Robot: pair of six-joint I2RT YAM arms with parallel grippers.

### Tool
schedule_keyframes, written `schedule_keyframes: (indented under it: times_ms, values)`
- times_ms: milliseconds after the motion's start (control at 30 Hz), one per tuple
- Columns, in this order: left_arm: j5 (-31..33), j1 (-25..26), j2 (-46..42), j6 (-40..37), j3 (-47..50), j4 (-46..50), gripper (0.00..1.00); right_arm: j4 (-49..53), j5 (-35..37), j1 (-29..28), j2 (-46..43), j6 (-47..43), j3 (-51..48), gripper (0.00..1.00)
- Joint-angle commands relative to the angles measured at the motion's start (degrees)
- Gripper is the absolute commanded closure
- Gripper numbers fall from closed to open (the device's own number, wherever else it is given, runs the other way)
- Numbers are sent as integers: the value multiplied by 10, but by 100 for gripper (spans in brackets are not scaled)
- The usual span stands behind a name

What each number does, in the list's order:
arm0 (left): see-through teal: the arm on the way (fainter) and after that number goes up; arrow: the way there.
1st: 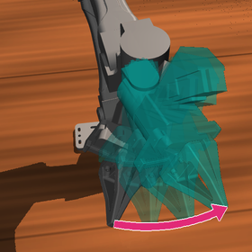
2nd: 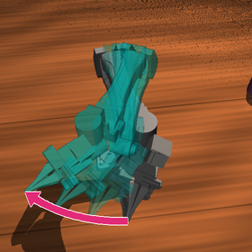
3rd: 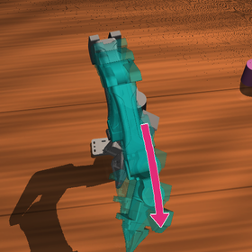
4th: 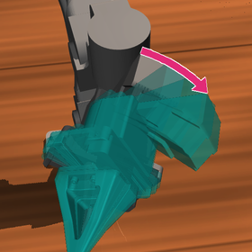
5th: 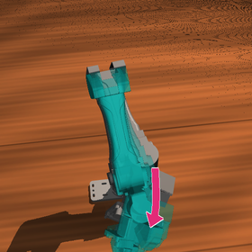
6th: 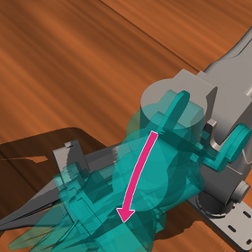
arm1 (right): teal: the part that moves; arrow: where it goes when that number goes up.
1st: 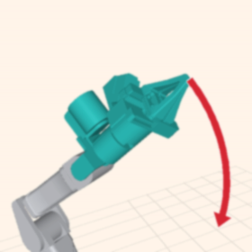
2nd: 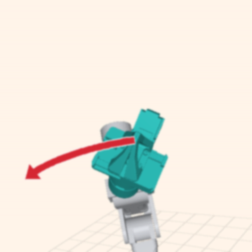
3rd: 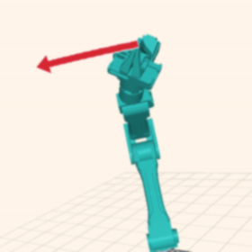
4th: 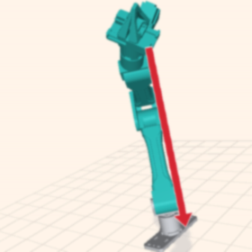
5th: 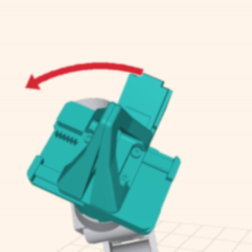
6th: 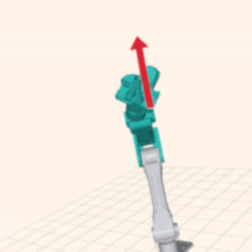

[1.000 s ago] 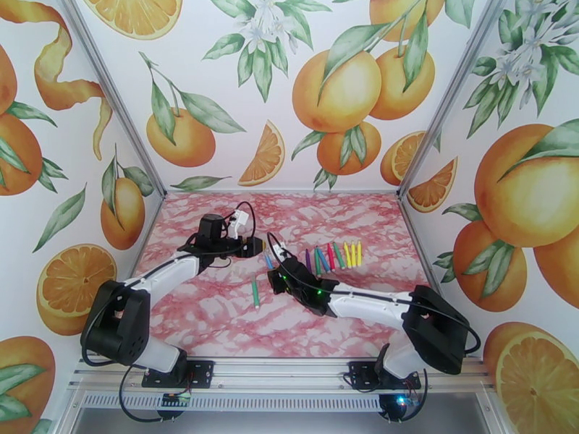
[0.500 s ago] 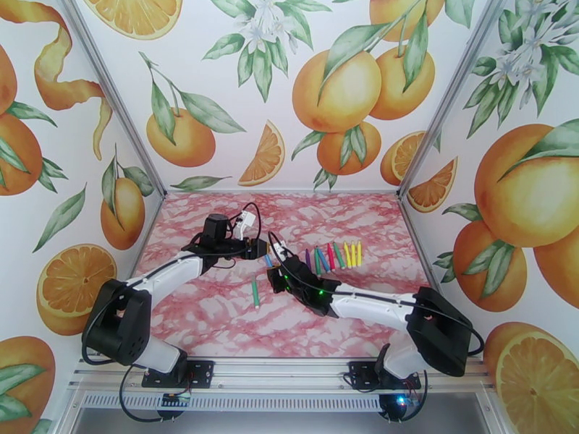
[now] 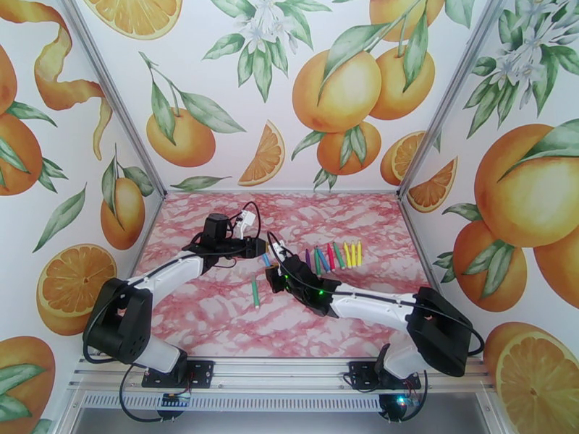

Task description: Open the pen caps

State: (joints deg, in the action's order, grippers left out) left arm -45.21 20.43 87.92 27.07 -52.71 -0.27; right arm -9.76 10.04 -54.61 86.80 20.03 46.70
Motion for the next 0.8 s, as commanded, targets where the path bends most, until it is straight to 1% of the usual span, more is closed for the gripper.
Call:
schedule_keyframes:
  times_ms: [0,100,233,267,333,400,467,533,600,767]
  values:
    - [-12,0,2,0,-14,-22,73,-22,-11,4,12,-7,9,85]
    - [-12,1,3,1,-16,-20,82,-24,-13,4,17,-8,10,85]
    - [-14,1,0,0,-14,-19,88,-25,-17,4,24,-9,13,85]
    - [-15,1,1,0,-14,-19,91,-26,-17,4,26,-8,13,84]
    - [-17,1,1,1,-14,-19,96,-30,-17,4,28,-7,13,81]
    - [-21,1,1,2,-15,-18,99,-35,-18,5,31,-6,14,75]
    - [-26,0,1,4,-16,-18,100,-37,-22,6,34,-5,16,70]
    - [-31,0,-1,4,-16,-19,100,-38,-26,8,39,-5,20,67]
    - [-36,2,-3,3,-16,-18,100,-41,-27,10,41,-4,22,66]
    - [-40,1,-2,3,-16,-11,100,-49,-29,13,43,-2,26,67]
